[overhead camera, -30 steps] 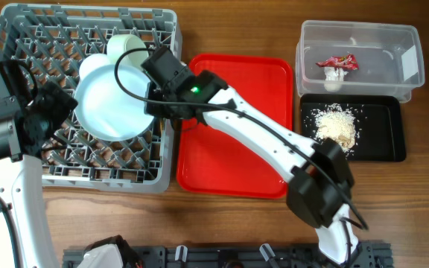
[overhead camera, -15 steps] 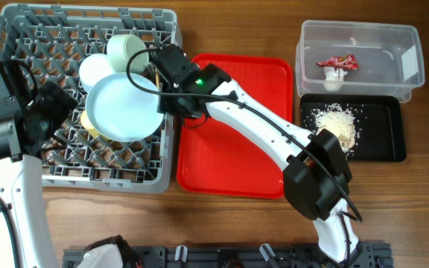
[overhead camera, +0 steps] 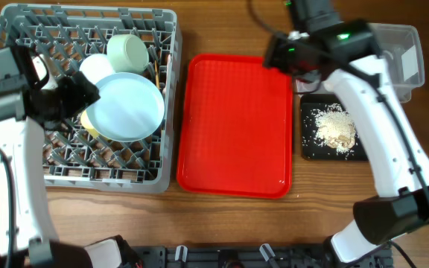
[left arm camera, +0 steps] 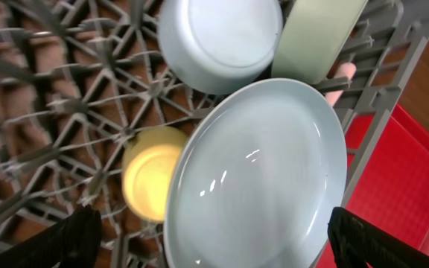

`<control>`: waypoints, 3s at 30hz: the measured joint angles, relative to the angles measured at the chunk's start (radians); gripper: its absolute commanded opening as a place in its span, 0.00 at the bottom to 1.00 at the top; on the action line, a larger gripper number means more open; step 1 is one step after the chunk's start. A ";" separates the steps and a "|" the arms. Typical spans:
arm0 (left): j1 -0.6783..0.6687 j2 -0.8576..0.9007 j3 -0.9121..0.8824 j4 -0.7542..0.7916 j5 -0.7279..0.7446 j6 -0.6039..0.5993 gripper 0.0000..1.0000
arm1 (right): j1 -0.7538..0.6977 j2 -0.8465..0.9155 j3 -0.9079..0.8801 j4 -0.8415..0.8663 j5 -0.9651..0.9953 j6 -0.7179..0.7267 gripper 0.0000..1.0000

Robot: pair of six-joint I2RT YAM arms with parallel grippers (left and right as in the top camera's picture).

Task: Sort waste into correct bins and load items into the dishwasher rack
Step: 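Open the right gripper and retract the right arm to the box, then grasp the plate in the rack with the left gripper and stand it upright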

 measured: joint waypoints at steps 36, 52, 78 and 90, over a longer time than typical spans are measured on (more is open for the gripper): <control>0.002 0.210 -0.023 0.121 0.030 0.158 0.21 | -0.093 0.004 0.000 -0.083 -0.052 -0.084 0.60; 0.005 0.210 -0.031 0.134 0.004 0.154 0.04 | -0.093 0.004 0.000 -0.090 -0.052 -0.084 0.59; -0.278 -0.019 -0.019 0.316 -0.618 0.135 0.04 | -0.093 0.004 0.000 -0.089 -0.060 -0.084 0.59; -0.385 -0.009 -0.019 0.315 -0.826 0.135 0.04 | -0.093 0.004 0.000 -0.089 -0.063 -0.084 0.60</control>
